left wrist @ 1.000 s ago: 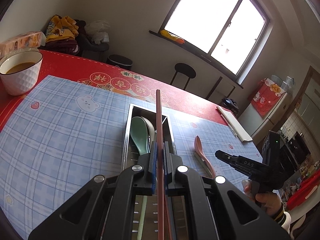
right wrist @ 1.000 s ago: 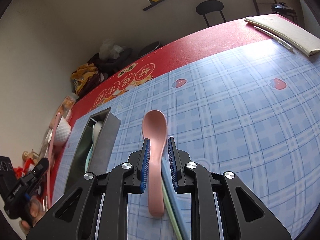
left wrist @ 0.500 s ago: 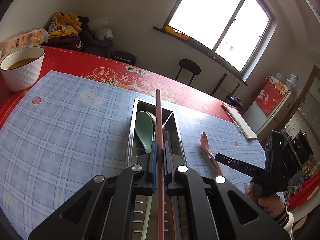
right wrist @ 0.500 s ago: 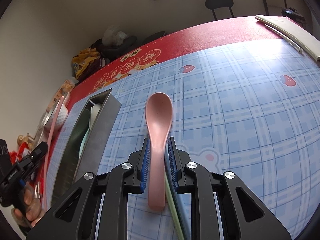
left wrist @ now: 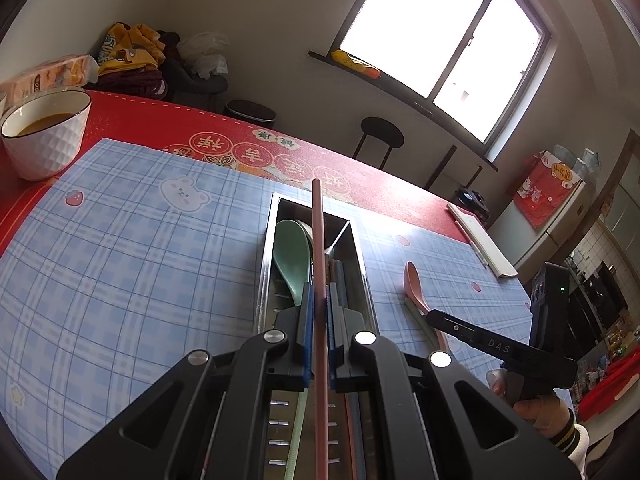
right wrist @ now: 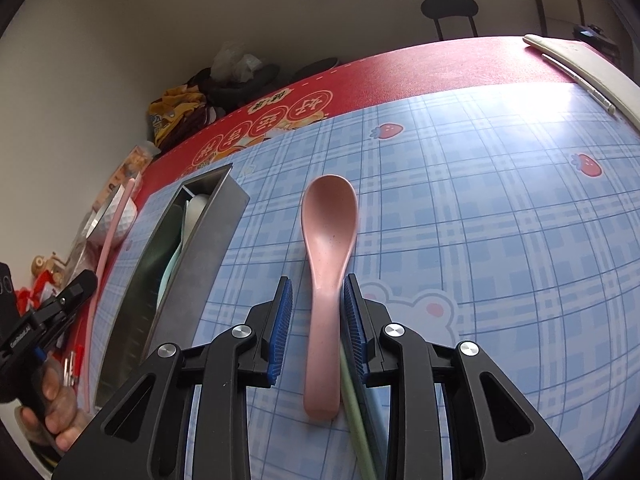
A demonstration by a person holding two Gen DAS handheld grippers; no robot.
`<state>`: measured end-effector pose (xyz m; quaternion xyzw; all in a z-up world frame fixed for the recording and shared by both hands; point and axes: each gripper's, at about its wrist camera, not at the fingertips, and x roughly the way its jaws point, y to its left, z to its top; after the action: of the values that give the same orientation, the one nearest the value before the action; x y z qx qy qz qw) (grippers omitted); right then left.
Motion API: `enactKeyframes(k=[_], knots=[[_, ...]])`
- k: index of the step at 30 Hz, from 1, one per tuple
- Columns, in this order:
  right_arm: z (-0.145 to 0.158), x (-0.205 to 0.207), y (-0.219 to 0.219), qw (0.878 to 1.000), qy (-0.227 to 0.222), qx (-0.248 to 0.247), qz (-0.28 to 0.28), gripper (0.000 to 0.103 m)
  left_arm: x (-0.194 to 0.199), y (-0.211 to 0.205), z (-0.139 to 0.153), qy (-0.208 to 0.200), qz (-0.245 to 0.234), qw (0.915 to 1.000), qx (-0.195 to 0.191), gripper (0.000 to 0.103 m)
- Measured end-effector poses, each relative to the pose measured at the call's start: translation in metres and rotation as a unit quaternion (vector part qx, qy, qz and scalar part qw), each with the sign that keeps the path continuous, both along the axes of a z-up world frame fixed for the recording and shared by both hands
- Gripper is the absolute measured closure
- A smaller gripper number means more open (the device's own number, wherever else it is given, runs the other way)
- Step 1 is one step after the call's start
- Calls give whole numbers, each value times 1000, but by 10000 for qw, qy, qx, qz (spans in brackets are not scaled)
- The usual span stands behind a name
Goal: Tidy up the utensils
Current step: 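Carry the pink chopstick into the tray and open the left tool while the right tool holds the pink spoon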
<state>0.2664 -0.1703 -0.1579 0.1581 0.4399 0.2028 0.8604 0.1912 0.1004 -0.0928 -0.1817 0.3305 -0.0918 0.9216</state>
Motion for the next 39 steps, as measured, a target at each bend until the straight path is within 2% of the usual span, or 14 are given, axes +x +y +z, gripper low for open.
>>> enactKeyframes(k=[4,6,9,13,18,25,27,28,29,33,37,39], knots=[[1,-2,6,9998,-73,-142,82,78,1,-2,-2,32,3,10000,6,97],[4,-4,9,9995,-175,-257,85,87,2,-2,-3,58,-1,10000,5,97],[10,-7,7,9990,-365,-247,52,95,2,-2,-4,70,-9,10000,-11,97],[15,-9,5,9987,-471,-180,78,97,2,-4,-6,88,-43,10000,10,97],[11,-6,6,9990,-358,-234,83,97,3,-4,-8,120,-45,9999,17,97],[10,-7,12,9985,-369,-395,76,92,2,-6,-8,123,-69,9999,22,97],[11,-9,16,9973,-423,-596,53,78,2,-6,-8,123,-74,9999,27,97],[12,-10,18,9966,-458,-685,51,62,2,-6,-8,120,-79,9999,29,97],[13,-11,20,9957,-517,-771,47,58,2,-6,-8,118,-79,9999,30,97],[15,-15,26,9928,-651,-1003,95,58,2,-7,-8,122,-89,9999,33,97],[10,-11,23,9943,-496,-941,103,60,1,-8,-8,127,-107,9999,40,97],[9,-10,25,9941,-451,-978,151,67,1,-9,-8,128,-117,9998,42,97]])
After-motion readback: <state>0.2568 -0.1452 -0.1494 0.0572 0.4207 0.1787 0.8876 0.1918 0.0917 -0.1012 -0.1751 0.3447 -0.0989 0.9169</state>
